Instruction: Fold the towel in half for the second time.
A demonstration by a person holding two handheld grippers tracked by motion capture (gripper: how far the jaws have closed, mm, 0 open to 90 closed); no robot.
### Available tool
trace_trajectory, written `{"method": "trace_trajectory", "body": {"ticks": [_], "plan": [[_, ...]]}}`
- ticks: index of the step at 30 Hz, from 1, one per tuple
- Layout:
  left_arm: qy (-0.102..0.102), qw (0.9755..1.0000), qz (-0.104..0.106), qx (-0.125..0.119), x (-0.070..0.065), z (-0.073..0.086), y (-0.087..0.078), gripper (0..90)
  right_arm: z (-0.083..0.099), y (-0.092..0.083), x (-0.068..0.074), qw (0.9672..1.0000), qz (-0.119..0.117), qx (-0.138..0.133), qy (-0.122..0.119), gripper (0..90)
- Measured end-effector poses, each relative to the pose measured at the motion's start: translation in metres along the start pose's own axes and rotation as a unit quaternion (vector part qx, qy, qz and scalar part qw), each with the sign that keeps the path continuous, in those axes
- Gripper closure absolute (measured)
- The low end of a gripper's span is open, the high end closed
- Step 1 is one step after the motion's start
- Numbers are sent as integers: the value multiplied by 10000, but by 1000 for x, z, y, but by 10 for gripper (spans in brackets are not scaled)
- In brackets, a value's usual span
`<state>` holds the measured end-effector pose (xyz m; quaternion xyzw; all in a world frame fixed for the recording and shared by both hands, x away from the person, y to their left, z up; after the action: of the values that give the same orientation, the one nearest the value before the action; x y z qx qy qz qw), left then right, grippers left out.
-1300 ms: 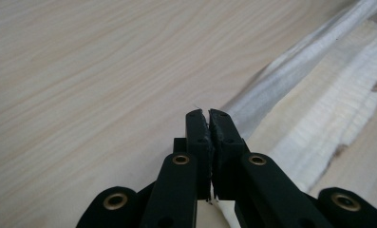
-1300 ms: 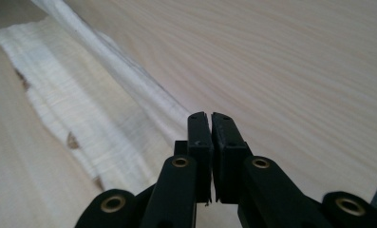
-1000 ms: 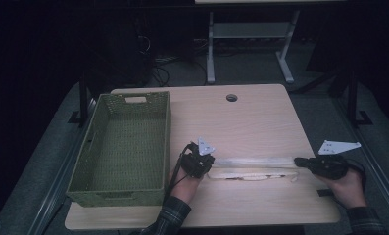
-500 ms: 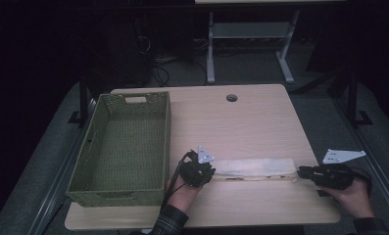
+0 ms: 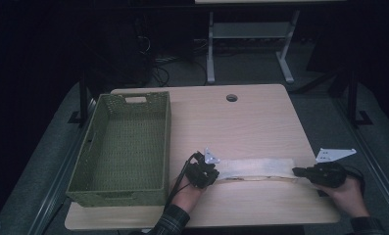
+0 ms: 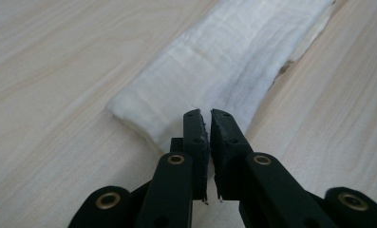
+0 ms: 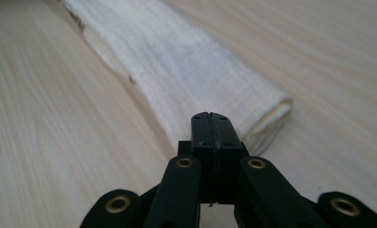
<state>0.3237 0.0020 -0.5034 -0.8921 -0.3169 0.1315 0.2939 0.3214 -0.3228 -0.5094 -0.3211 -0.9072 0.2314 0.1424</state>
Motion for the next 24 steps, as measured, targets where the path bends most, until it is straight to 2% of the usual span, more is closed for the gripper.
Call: {"method": "trace_trajectory", "body": {"ticks": [5, 7, 11, 13, 14, 16, 17, 22, 24], "plan": [[117, 9999, -61, 53, 3, 1, 4, 851, 7, 1, 2, 9999, -23, 156, -19, 898], [83, 10000, -42, 6, 2, 0, 1, 830, 5, 0, 3, 9999, 3, 150, -52, 897], [-23, 9997, 49, -237, 1, -6, -10, 741, 0, -5, 13, 9999, -118, -5, -19, 898], [-57, 9995, 105, -287, 0, -6, -14, 673, 2, -4, 19, 9997, -213, 52, -47, 898], [0, 9995, 121, -278, 1, -6, -15, 652, 4, -2, 22, 9996, -241, 104, -67, 898], [-5, 9995, 140, -293, 1, -5, -15, 590, 8, 1, 25, 9995, -235, 230, -18, 898], [-3, 9994, 179, -295, 1, -5, -15, 571, 9, 3, 23, 9994, -209, 270, -87, 898], [-26, 9991, 233, -360, 2, -6, -14, 438, 7, 7, 16, 9995, -62, 312, -33, 898], [-42, 9989, 278, -378, 3, -6, -13, 402, 5, 12, 10, 9993, -1, 351, -102, 899]]}}
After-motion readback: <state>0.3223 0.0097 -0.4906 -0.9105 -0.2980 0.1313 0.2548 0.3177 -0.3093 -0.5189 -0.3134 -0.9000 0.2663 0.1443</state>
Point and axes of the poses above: each handheld gripper's, and its own axes: y roughly forward along the jaws, z roughly out of its underside, x roughly to its left, the point moved 7 cm from there along y, roughly forward along the jaws, and after that the axes turned 13 degrees about -x, right-handed, at the moved point
